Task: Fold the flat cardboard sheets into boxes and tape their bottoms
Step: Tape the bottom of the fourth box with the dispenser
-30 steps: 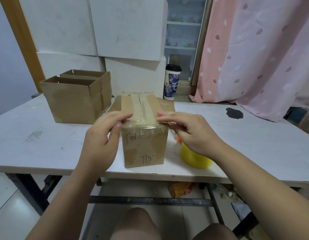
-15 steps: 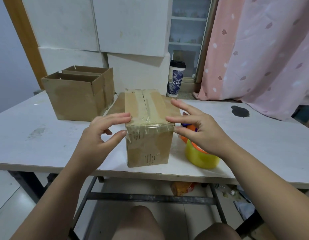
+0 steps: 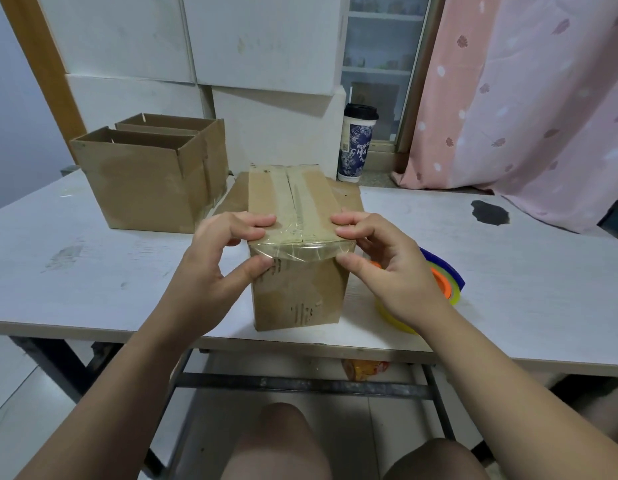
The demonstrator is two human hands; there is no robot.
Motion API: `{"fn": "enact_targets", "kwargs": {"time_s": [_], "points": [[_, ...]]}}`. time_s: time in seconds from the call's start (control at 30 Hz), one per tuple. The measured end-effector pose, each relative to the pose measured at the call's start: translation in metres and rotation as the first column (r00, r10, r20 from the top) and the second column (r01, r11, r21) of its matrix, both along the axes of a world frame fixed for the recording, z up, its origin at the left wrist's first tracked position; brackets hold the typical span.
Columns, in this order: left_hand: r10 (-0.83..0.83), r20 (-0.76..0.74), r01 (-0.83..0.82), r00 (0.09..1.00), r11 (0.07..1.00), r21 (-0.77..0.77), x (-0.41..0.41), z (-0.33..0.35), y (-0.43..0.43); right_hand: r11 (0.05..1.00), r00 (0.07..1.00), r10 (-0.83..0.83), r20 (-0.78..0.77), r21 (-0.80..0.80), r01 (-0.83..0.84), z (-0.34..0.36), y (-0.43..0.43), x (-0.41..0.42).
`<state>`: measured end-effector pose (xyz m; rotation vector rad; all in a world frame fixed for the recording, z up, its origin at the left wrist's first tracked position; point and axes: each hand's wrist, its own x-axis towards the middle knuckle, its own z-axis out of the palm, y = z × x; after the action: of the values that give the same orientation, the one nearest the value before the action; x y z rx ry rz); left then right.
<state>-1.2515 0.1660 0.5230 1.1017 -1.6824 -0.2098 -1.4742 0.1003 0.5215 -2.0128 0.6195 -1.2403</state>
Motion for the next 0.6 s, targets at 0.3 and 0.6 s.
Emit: {"fn": "enact_targets", "kwargs": {"time_s": [0.3, 0.6], "points": [[0.08, 0.212, -0.085, 0.974, 0.996, 0.018, -0.004, 0.004, 0.003, 1.0, 0.999, -0.002, 0.036, 0.025, 0.002, -0.007, 0.007, -0.001], [0.011, 0.283, -0.029, 0.959, 0.998, 0.059, -0.003, 0.039, -0.012, 0.992, 0.989, 0.048, -0.139, 0.125, -0.03, 0.033, -0.008, 0.014]]}}
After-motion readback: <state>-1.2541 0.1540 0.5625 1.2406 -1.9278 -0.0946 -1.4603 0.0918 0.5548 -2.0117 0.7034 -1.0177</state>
